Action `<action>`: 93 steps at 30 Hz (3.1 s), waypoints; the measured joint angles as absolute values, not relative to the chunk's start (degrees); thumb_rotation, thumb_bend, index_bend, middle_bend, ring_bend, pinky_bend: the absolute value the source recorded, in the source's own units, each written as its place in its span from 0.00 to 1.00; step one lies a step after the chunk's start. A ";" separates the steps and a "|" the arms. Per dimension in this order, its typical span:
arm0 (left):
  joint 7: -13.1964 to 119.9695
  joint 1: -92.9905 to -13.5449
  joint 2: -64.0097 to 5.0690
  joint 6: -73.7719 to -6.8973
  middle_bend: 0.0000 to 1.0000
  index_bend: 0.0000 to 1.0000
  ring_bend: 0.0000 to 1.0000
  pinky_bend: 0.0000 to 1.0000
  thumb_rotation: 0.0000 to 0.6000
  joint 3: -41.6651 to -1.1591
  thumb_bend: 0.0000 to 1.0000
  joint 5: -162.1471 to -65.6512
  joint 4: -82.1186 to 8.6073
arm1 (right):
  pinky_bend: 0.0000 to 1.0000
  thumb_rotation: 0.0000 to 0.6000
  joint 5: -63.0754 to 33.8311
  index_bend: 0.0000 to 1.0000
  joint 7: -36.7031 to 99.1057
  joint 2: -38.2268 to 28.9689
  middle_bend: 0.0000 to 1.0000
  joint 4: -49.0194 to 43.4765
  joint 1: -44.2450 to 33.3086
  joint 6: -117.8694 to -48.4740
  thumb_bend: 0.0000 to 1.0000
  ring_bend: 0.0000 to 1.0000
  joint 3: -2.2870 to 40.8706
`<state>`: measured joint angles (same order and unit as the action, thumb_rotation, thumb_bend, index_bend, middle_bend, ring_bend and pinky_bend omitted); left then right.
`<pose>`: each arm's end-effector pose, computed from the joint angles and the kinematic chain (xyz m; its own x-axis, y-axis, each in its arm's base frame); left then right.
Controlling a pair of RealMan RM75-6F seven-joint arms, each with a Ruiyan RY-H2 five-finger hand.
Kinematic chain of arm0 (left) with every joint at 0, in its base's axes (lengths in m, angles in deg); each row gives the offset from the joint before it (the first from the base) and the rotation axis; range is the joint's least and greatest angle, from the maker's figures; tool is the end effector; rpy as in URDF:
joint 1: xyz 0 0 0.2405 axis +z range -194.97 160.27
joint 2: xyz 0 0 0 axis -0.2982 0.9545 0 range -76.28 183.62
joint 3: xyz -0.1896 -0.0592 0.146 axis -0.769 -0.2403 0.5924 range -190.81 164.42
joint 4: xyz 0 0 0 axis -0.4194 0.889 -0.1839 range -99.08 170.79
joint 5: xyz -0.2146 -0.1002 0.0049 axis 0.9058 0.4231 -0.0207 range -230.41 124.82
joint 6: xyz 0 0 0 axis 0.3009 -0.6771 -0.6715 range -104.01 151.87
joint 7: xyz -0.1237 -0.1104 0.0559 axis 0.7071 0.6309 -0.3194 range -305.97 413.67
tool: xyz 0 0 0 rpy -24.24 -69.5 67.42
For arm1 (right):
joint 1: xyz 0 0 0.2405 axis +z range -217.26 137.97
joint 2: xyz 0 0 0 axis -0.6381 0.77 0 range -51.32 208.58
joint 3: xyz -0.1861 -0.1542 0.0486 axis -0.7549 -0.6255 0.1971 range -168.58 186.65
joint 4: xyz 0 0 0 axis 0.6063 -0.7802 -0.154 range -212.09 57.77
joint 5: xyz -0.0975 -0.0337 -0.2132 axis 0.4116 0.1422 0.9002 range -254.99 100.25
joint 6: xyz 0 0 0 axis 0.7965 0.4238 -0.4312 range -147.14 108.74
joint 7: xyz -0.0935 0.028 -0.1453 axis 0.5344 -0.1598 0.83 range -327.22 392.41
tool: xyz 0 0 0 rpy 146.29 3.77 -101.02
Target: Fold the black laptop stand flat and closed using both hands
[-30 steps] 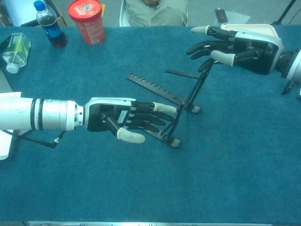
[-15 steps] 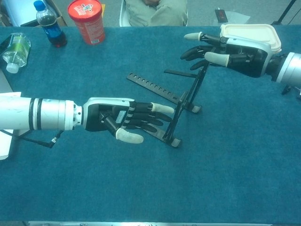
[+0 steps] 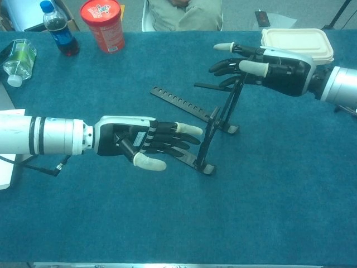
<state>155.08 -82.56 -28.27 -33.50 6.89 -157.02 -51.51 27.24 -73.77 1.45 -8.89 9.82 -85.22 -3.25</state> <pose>-0.0966 0.2571 -0.0856 -0.3357 0.9418 -0.0204 0.7613 0.2840 0.5829 -0.1856 -0.3512 -0.0067 -0.4956 -0.8147 0.3012 -0.6882 0.1568 -0.7083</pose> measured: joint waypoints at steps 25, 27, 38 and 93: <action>152.92 -82.74 -27.62 -31.41 0.03 0.00 0.00 0.01 1.00 6.73 0.28 -156.07 -52.80 | 0.15 0.23 30.38 0.00 -85.27 -1.09 0.23 -19.10 10.46 -90.91 0.12 0.13 -8.57; 152.83 -82.73 -27.62 -31.33 0.03 0.00 0.00 0.01 1.00 6.71 0.28 -156.07 -52.82 | 0.15 0.23 30.40 0.00 -85.17 -0.92 0.23 -18.97 10.50 -90.98 0.12 0.13 -8.77; 152.80 -82.74 -27.68 -31.05 0.03 0.00 0.00 0.01 1.00 6.66 0.28 -156.14 -52.65 | 0.15 0.23 29.52 0.00 -84.98 0.26 0.23 -17.28 10.60 -89.80 0.12 0.13 -10.06; 150.66 -82.97 -26.81 -29.12 0.02 0.00 0.00 0.01 1.00 7.53 0.28 -155.90 -54.89 | 0.13 0.23 27.44 0.00 -86.26 -7.11 0.22 -23.89 11.81 -89.23 0.12 0.11 -8.04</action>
<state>150.66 -82.97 -26.81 -29.12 7.53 -155.90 -54.89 27.44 -86.26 -7.11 -23.89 11.81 -89.23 -8.04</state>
